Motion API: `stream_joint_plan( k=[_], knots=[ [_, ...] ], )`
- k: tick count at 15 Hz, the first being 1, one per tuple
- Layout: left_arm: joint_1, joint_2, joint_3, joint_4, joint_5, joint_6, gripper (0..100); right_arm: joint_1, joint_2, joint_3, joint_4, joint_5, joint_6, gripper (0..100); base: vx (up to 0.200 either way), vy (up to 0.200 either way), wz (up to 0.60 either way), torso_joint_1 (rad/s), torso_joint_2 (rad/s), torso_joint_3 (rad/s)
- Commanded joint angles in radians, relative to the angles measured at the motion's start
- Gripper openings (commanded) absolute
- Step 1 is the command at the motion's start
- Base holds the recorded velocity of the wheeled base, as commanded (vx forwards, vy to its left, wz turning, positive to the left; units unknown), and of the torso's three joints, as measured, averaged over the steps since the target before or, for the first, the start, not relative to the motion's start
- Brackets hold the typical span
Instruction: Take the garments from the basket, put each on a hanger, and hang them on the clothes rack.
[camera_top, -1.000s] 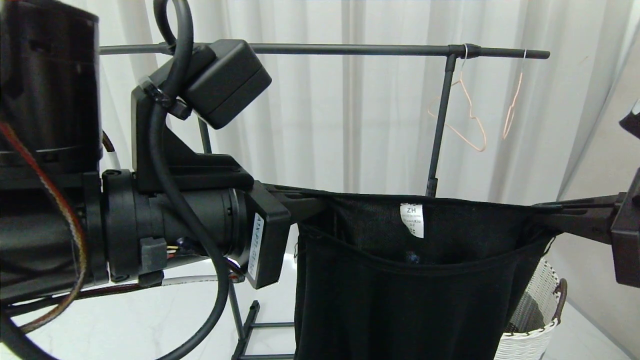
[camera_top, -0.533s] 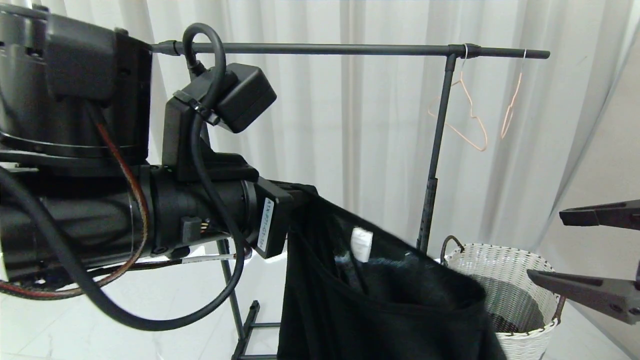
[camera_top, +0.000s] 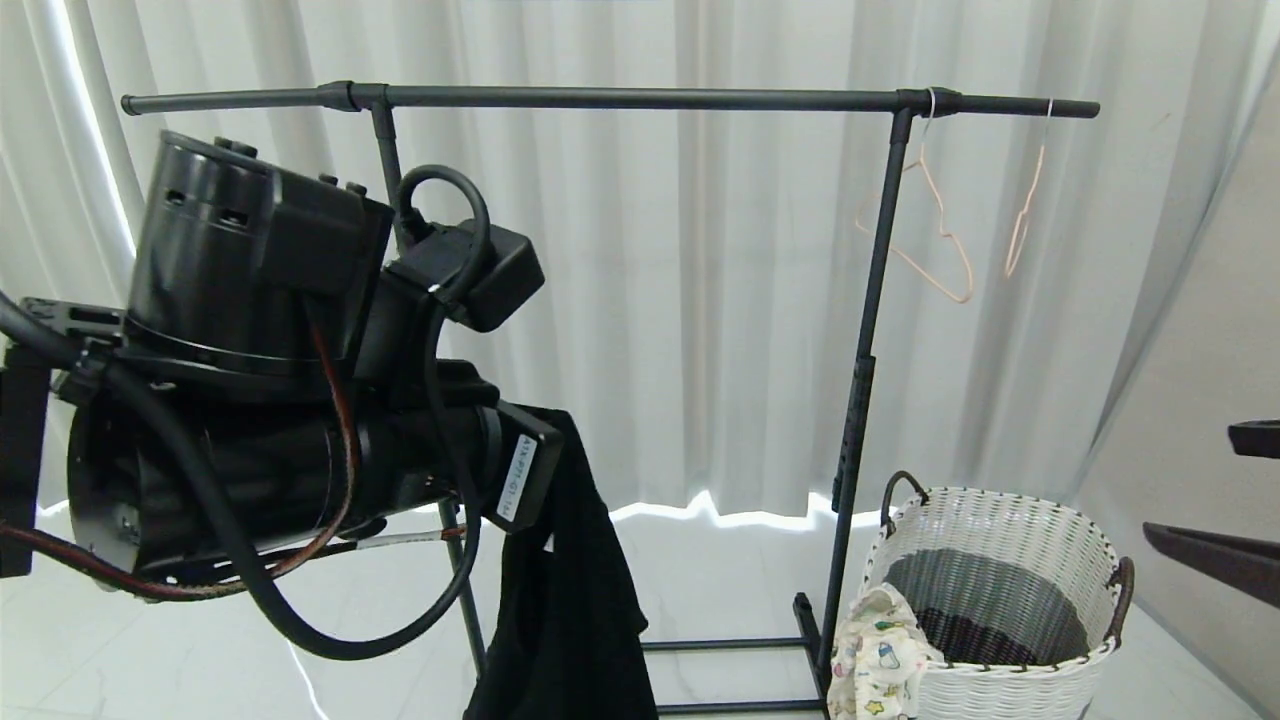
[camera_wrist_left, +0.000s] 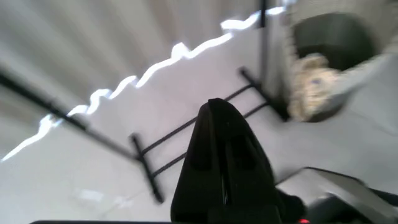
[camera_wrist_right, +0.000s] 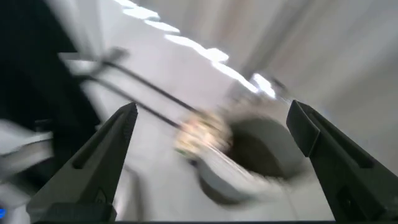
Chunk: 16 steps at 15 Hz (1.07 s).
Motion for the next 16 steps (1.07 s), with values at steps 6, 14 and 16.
stream_joint_plan(
  k=[6, 14, 16],
  knots=[
    [0.039, -0.036, 0.073, 0.011, 0.065, -0.012, 0, -0.43, -0.015, 0.212, -0.137, -0.131, -0.248, 100, 0.0, 0.0, 0.0, 0.0, 0.0, 0.0],
    [0.081, -0.057, 0.056, 0.011, 0.085, 0.065, 0, -0.468, -0.009, 0.231, -0.188, -0.117, -0.252, 100, 0.0, 0.0, 0.0, 0.0, 0.0, 0.0],
    [0.117, -0.06, 0.058, 0.011, 0.083, 0.068, 0, -0.468, -0.008, 0.229, -0.19, -0.105, -0.242, 100, 0.0, 0.0, 0.0, 0.0, 0.0, 0.0]
  ],
)
